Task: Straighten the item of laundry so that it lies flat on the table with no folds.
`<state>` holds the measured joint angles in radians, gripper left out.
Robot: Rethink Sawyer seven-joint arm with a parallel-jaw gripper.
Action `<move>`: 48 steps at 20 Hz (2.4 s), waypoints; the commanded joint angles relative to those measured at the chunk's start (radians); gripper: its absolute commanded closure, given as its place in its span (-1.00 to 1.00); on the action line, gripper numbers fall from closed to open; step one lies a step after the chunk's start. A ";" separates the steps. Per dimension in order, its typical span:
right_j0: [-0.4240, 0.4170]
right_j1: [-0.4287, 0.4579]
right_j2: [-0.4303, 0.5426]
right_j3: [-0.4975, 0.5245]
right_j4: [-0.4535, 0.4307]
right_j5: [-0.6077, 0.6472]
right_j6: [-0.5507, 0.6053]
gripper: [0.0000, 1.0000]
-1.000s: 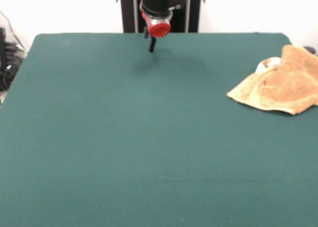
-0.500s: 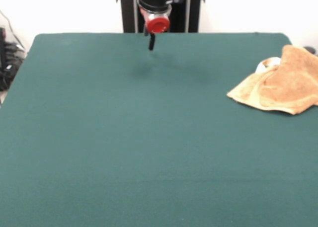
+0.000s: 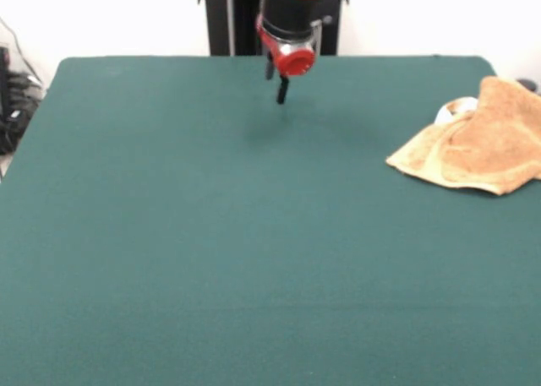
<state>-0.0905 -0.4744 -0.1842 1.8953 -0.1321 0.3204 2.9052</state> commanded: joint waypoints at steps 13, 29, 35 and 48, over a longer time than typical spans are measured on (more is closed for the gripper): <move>0.179 0.130 0.041 -0.159 0.247 0.008 0.180 -1.00; 0.197 0.099 0.069 -0.115 0.401 0.004 0.180 -1.00; 0.177 0.101 0.130 -0.114 0.450 -0.039 0.166 -1.00; 0.266 0.124 0.068 -0.188 0.535 0.039 0.182 -1.00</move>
<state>0.1286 -0.4230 -0.1817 1.7782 0.3188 0.3206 2.9052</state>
